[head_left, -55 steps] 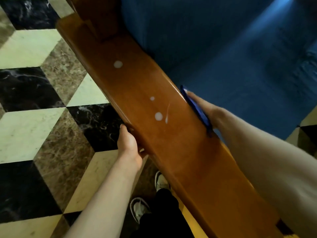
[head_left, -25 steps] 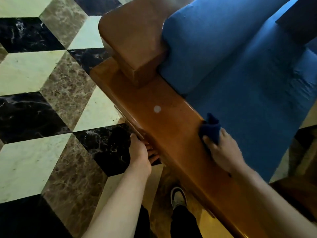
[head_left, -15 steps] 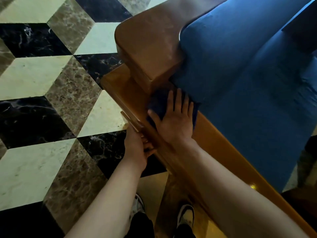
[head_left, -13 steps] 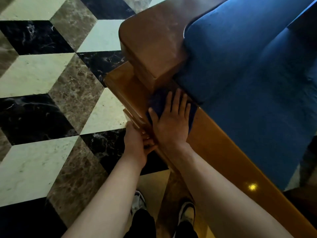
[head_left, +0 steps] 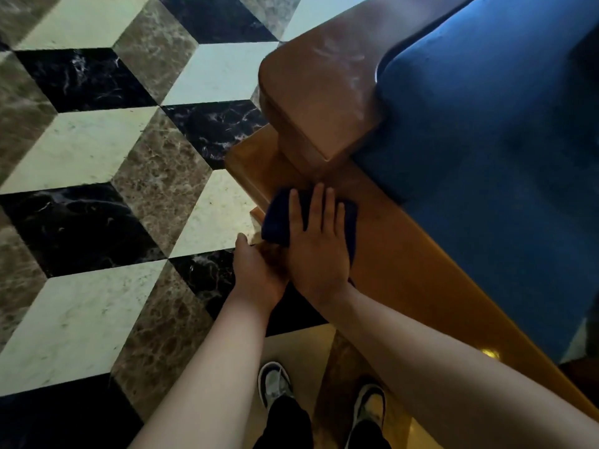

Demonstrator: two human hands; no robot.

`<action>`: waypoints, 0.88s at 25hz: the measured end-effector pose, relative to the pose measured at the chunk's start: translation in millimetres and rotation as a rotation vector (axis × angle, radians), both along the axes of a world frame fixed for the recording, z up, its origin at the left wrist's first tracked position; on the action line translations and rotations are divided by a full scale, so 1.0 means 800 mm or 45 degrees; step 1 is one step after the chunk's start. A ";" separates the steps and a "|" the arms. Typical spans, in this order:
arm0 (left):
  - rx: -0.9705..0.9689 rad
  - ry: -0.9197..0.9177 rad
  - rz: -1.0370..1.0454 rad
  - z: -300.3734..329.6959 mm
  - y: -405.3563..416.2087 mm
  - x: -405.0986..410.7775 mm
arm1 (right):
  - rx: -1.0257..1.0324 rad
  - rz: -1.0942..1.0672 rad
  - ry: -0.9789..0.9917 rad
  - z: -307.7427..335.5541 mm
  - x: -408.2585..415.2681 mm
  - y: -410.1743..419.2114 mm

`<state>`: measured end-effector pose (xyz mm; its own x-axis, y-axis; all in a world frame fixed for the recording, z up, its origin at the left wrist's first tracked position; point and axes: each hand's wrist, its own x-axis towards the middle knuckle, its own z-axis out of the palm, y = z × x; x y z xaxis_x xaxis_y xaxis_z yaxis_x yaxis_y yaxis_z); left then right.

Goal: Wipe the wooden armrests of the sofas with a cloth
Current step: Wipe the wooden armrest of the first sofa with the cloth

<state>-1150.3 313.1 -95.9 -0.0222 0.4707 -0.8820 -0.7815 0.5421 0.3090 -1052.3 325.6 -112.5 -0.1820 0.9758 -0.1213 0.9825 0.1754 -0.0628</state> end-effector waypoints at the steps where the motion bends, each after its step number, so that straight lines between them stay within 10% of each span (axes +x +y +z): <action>1: 0.042 -0.047 0.025 0.003 0.006 0.004 | -0.012 0.042 -0.040 -0.001 0.001 -0.001; 9: 0.120 -0.195 -0.082 -0.008 -0.047 0.055 | 0.057 0.077 0.154 -0.006 0.056 -0.050; 22: -0.144 -0.096 -0.405 -0.004 -0.379 0.425 | 0.000 -0.122 0.039 0.002 0.429 -0.441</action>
<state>-810.4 9.7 -98.8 0.1773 0.3426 -0.9226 -0.5860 0.7899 0.1808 -709.0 -27.4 -110.9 -0.0914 0.9889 -0.1170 0.9924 0.0806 -0.0934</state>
